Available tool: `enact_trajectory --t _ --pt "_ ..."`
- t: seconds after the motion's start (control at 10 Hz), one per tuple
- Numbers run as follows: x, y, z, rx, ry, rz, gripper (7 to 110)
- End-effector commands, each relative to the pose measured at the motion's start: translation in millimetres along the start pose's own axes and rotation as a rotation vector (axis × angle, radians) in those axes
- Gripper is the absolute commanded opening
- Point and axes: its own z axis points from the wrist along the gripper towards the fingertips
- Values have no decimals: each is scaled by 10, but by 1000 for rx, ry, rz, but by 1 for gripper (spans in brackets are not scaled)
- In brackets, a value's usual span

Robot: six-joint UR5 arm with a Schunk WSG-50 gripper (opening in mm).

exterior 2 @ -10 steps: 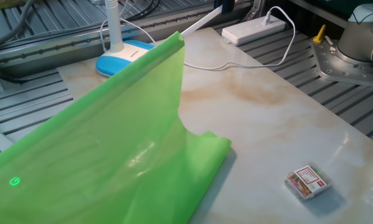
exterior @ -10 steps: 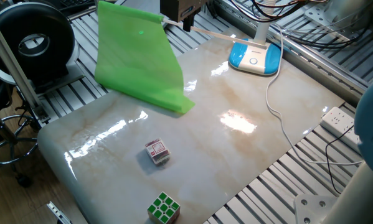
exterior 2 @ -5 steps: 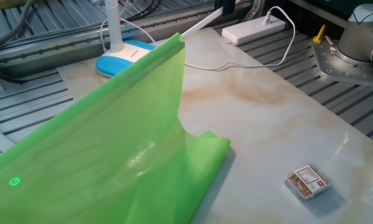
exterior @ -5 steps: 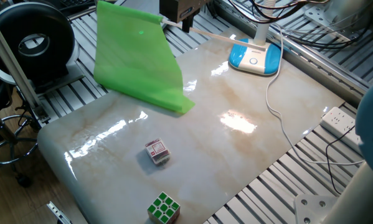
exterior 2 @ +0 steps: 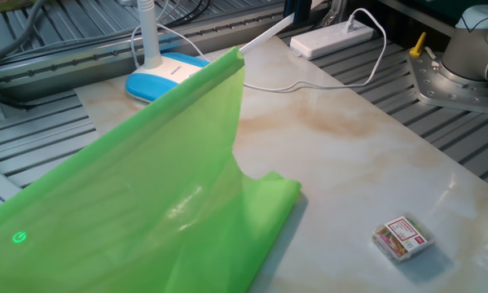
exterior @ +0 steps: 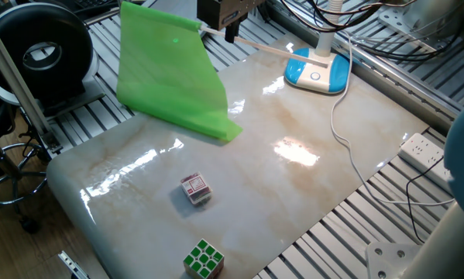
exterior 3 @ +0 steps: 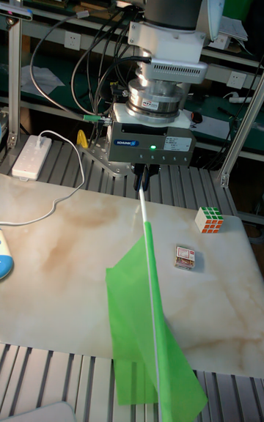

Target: Wave the flag

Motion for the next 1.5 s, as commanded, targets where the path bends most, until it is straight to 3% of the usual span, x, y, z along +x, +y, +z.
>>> enact_trajectory --t 0.0,0.6,0.9,1.0,1.1,1.2,1.4 --pt "-2 11 4 -9 -8 -1 7" --pt "29 15 23 -25 -15 0 7" --pt "46 -30 28 -4 -13 -45 7" --pt "18 79 26 -52 -33 -62 7" --pt "-2 95 29 -64 -49 -64 7" --pt "2 82 29 -59 -47 -64 44" --pt "5 63 31 -51 -45 -64 44"
